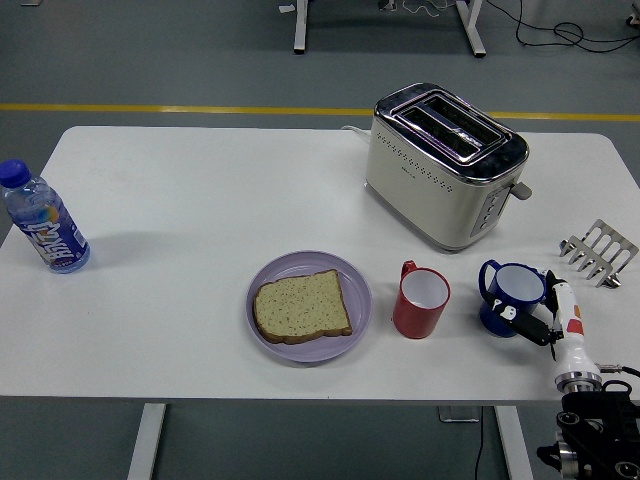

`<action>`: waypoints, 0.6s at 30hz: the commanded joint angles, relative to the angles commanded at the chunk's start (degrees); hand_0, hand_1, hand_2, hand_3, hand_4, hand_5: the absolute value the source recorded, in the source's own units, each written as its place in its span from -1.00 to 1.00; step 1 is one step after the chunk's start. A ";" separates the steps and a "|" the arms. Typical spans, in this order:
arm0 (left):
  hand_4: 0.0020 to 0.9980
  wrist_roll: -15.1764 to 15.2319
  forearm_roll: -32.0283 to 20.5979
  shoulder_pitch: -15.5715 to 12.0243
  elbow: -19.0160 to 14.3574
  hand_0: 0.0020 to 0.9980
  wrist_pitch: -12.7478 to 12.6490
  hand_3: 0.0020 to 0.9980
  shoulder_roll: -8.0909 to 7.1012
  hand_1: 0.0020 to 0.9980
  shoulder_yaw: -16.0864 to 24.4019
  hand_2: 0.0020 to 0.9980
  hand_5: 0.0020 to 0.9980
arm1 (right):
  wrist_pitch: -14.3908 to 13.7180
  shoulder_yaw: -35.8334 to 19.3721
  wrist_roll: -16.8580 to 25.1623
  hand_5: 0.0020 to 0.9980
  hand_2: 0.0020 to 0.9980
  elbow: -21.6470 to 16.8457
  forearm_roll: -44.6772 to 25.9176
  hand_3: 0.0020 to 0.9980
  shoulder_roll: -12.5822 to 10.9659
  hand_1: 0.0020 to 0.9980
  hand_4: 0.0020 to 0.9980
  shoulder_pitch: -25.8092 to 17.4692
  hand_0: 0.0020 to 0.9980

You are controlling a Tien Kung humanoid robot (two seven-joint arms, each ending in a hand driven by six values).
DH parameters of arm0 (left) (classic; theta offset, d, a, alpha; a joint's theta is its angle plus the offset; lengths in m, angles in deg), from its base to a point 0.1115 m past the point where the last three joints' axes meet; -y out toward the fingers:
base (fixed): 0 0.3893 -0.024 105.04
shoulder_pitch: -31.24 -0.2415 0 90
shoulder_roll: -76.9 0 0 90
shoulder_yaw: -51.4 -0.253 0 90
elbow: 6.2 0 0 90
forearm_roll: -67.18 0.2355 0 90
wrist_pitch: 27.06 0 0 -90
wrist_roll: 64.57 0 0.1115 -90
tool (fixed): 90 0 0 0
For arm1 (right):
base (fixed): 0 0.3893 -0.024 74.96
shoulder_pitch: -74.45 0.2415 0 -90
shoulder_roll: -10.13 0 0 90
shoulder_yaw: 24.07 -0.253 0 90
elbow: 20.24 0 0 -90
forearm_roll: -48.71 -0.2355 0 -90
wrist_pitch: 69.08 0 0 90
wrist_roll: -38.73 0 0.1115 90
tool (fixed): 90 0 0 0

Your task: Pick up the cup,pour liquid into bread,place the cup on the desk

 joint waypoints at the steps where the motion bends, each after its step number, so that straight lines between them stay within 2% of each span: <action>1: -0.50 0.01 -0.02 0.00 0.00 0.36 0.00 0.09 0.00 0.37 -0.01 0.39 1.00 | 0.00 0.00 -0.02 -0.90 -0.01 0.00 0.06 -0.01 -0.01 -0.26 0.47 -0.02 -0.10; 3: -0.50 0.01 -0.02 -0.02 0.00 0.36 0.00 0.09 0.00 0.37 -0.01 0.39 1.00 | 0.02 0.00 -0.11 -0.91 0.03 0.01 0.23 0.04 -0.04 -0.20 0.49 -0.09 -0.05; 14: -0.50 0.00 -0.03 0.04 0.00 0.37 0.01 0.08 0.00 0.37 0.00 0.39 1.00 | -0.44 0.23 -0.05 -0.91 0.06 -0.13 0.53 0.07 -0.29 -0.14 0.51 -0.48 -0.01; 15: -0.50 -0.01 -0.01 0.03 0.00 0.36 0.00 0.09 0.00 0.37 0.00 0.39 1.00 | -0.57 0.27 0.02 -0.92 0.15 -0.15 0.41 0.22 -0.33 -0.06 0.55 -0.55 0.07; 18: -0.50 -0.01 -0.05 0.02 0.00 0.36 -0.01 0.09 0.01 0.37 0.00 0.39 1.00 | -0.91 0.32 0.15 -0.92 0.15 -0.15 0.18 0.22 -0.41 -0.06 0.55 -0.69 0.07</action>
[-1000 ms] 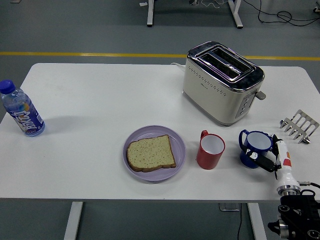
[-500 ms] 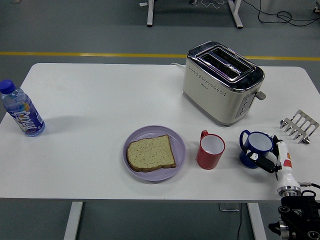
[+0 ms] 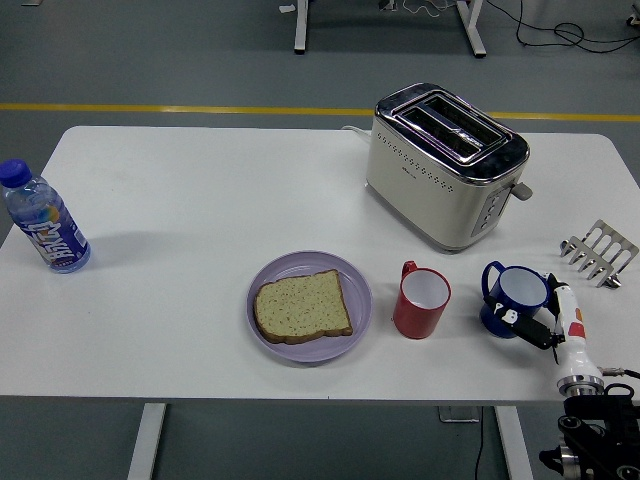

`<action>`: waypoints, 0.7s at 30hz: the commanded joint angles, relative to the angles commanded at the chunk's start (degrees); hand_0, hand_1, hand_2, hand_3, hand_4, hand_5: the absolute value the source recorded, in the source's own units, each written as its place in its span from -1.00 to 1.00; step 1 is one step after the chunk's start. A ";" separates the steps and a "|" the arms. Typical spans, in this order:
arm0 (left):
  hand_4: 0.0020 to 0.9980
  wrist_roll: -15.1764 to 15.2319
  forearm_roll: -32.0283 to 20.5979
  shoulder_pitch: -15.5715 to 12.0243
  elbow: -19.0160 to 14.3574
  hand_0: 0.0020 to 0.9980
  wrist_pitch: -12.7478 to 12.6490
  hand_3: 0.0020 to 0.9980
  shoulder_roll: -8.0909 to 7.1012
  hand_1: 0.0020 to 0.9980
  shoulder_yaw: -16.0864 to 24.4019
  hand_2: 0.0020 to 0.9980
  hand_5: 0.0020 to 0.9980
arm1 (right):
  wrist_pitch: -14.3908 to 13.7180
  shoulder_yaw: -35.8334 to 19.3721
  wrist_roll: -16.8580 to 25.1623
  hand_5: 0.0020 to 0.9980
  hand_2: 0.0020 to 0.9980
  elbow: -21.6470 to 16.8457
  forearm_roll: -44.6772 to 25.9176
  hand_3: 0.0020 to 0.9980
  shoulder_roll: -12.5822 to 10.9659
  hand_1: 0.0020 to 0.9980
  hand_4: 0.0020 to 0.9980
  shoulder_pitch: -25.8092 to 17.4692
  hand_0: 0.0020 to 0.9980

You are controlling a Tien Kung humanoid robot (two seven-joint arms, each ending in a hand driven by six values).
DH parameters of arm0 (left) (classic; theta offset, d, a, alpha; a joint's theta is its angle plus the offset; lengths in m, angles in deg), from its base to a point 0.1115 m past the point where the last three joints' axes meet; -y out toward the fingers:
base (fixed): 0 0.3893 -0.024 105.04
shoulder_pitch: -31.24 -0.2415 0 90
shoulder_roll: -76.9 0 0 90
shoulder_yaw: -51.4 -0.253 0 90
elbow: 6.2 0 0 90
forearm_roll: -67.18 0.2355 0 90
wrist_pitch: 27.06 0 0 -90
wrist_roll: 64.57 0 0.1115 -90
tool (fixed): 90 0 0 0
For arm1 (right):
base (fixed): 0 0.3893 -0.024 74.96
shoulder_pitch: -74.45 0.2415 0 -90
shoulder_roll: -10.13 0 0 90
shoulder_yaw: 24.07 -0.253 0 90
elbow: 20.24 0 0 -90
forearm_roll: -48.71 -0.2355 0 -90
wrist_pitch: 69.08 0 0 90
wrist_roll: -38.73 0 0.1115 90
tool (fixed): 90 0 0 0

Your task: Pick up the cup,pour liquid into bread,place the cup on the desk

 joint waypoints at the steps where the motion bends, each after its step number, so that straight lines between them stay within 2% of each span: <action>1: -0.50 0.00 -0.02 0.00 0.00 0.36 0.00 0.09 0.00 0.37 0.00 0.39 1.00 | -0.06 0.00 0.01 -0.92 0.15 0.00 -0.02 0.22 -0.01 -0.06 0.55 -0.02 0.07; 2: -0.50 -0.05 0.10 0.00 0.00 0.36 -0.01 0.09 0.02 0.37 0.07 0.39 1.00 | -0.32 0.07 0.09 -0.92 0.15 0.00 -0.09 0.22 -0.06 -0.06 0.55 -0.09 0.07; 3: -0.50 -0.07 0.15 0.00 0.00 0.36 -0.01 0.09 0.02 0.37 0.10 0.39 1.00 | -0.44 0.10 0.12 -0.94 0.23 0.00 -0.12 0.37 -0.09 0.02 0.58 -0.12 0.15; 8: -0.50 -0.22 0.61 -0.06 0.00 0.36 0.02 0.09 0.02 0.37 0.36 0.39 1.00 | -0.77 0.30 0.00 -0.94 0.23 0.14 -0.06 0.37 -0.12 0.02 0.58 -0.16 0.15; 9: -0.50 -0.28 0.82 -0.08 0.00 0.36 0.04 0.09 0.02 0.37 0.46 0.39 1.00 | -0.60 0.40 -0.22 -0.94 0.34 0.23 0.20 0.62 -0.11 0.12 0.61 -0.17 0.23; 20: -0.50 -0.60 1.80 -0.24 0.00 0.36 0.11 0.08 0.05 0.37 1.01 0.39 1.00 | -0.20 0.82 -1.17 -0.94 0.36 0.54 2.89 0.63 -0.10 0.14 0.62 -0.09 0.26; 21: -0.50 -0.62 1.86 -0.24 0.00 0.36 0.12 0.08 0.04 0.37 1.03 0.39 1.00 | -0.27 0.83 -1.26 -0.98 0.59 0.55 3.09 0.81 -0.11 0.31 0.70 -0.10 0.45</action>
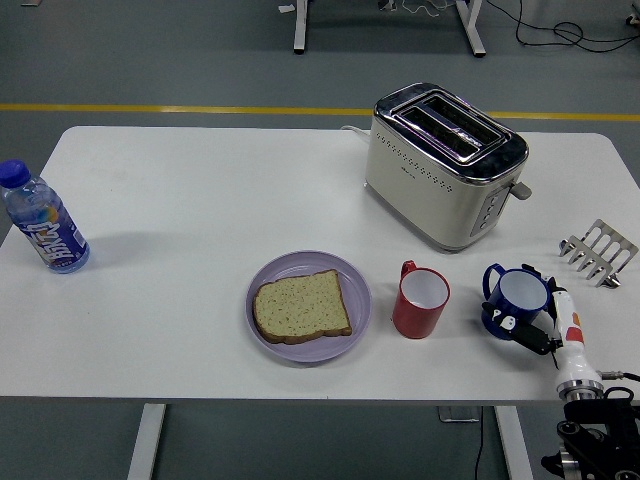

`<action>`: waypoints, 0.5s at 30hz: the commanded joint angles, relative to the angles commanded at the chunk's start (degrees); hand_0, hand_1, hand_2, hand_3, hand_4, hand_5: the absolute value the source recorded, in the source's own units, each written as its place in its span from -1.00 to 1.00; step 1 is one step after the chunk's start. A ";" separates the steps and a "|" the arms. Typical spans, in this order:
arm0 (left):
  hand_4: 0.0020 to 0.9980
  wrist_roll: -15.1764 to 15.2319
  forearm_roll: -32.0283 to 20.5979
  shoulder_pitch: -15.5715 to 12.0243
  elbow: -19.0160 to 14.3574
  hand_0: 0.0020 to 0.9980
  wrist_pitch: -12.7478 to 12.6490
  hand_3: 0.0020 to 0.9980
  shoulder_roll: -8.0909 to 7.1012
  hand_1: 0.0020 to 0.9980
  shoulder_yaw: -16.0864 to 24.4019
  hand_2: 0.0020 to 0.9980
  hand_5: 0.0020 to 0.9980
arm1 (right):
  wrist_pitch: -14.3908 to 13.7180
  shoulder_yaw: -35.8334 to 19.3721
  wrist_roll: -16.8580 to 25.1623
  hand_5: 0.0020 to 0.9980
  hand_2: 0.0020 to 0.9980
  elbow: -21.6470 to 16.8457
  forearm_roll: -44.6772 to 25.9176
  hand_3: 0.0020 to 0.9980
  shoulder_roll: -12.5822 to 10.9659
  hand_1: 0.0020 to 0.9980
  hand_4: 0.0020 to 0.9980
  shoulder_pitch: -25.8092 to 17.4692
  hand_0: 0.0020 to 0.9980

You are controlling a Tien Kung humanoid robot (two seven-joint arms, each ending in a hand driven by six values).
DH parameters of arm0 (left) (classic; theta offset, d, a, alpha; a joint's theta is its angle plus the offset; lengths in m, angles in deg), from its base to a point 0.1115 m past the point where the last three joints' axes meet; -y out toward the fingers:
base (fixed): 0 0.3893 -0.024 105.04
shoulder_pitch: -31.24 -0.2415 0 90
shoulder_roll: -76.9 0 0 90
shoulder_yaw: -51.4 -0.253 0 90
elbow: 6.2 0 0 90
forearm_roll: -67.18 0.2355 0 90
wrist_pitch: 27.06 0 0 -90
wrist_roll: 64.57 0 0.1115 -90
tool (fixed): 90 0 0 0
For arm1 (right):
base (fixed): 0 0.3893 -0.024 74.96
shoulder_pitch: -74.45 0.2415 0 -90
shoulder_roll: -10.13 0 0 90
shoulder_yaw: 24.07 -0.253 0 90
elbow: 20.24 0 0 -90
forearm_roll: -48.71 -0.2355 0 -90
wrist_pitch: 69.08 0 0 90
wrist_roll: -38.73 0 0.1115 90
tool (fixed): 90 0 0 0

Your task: Pick up the cup,pour liquid into bread,place the cup on the desk

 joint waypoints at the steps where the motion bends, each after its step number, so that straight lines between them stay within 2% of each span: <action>1: -0.50 -0.01 0.03 -0.01 0.00 0.36 0.01 0.08 -0.01 0.37 0.01 0.39 1.00 | -0.06 0.01 -0.06 -0.98 0.59 0.00 0.12 0.81 0.00 0.31 0.70 -0.01 0.45; 5: -0.50 -0.01 0.04 -0.03 -0.01 0.36 0.02 0.08 -0.01 0.37 0.01 0.39 1.00 | -0.42 0.02 0.11 -0.98 0.59 -0.01 0.13 0.81 0.00 0.31 0.70 -0.01 0.45; 6: -0.50 0.02 -0.01 -0.04 -0.02 0.36 0.04 0.08 -0.03 0.37 -0.05 0.39 1.00 | -0.62 0.01 0.28 -1.00 0.76 0.01 -0.03 0.95 0.01 0.45 0.78 0.01 0.60; 11: -0.50 0.18 -0.49 -0.01 -0.02 0.36 0.02 0.08 -0.05 0.37 -0.32 0.39 1.00 | -0.96 -0.10 0.65 -1.00 0.76 0.02 -0.48 0.95 0.05 0.45 0.78 0.05 0.60; 12: -0.50 0.21 -0.59 0.02 -0.02 0.36 0.01 0.09 -0.05 0.37 -0.38 0.39 1.00 | -0.94 -0.15 0.80 -1.00 0.80 -0.02 -0.62 0.99 0.04 0.51 0.80 0.07 0.69; 15: -0.50 0.29 -0.86 0.04 -0.03 0.36 0.00 0.09 -0.05 0.37 -0.50 0.39 1.00 | -0.70 -0.20 1.01 -1.00 0.80 -0.15 -0.79 0.99 0.00 0.51 0.80 0.08 0.69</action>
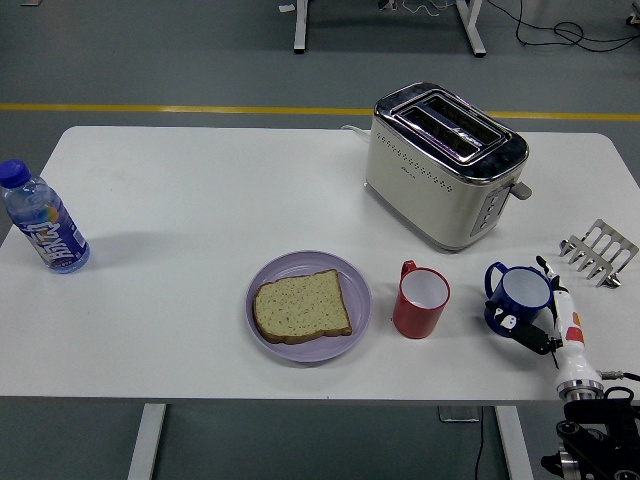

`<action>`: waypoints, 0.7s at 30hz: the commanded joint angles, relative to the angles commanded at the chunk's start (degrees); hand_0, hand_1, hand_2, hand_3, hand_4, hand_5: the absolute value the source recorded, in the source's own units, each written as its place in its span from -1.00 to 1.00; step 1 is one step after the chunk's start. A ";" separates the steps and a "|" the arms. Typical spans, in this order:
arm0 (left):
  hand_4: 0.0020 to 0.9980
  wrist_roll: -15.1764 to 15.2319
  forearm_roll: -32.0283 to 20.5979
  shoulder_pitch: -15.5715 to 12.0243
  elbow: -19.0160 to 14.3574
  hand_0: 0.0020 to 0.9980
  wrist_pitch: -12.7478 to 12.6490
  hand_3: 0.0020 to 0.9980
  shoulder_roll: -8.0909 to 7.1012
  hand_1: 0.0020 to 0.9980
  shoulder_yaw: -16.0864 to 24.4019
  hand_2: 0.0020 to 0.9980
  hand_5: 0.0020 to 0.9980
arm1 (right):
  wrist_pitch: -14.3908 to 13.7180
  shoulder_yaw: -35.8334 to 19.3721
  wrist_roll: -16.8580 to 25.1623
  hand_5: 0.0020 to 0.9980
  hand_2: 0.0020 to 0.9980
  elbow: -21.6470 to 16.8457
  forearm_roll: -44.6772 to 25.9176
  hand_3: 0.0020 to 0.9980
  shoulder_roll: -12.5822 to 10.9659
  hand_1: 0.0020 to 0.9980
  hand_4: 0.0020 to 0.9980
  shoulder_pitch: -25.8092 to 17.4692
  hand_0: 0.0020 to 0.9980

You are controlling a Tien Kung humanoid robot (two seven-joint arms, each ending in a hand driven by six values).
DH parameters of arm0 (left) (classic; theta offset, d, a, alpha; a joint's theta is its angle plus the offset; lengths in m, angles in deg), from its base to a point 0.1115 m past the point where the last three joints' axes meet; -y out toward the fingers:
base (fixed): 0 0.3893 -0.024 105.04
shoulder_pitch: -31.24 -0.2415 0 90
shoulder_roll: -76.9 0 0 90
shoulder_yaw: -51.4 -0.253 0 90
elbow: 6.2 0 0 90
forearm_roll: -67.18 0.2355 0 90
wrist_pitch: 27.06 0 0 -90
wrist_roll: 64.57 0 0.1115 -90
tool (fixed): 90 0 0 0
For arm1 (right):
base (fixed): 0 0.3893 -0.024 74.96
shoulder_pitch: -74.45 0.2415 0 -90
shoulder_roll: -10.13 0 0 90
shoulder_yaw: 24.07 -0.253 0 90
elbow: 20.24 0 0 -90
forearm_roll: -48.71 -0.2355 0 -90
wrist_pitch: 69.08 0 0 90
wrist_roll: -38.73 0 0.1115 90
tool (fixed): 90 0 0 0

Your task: Pick up the cup,pour liquid into bread,place the cup on the desk

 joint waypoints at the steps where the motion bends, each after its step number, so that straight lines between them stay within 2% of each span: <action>1: -0.50 -0.01 0.00 0.03 0.00 0.36 -0.01 0.09 0.01 0.37 0.01 0.39 1.00 | 0.18 0.00 0.07 -1.00 0.80 -0.07 -0.05 0.99 -0.04 0.51 0.80 0.00 0.69; 21: -0.50 0.25 -0.77 0.24 0.00 0.36 -0.05 0.08 -0.03 0.37 -0.44 0.39 1.00 | 0.80 -1.75 0.00 -1.00 0.88 -1.38 1.39 1.00 -0.20 0.62 0.86 -0.69 0.79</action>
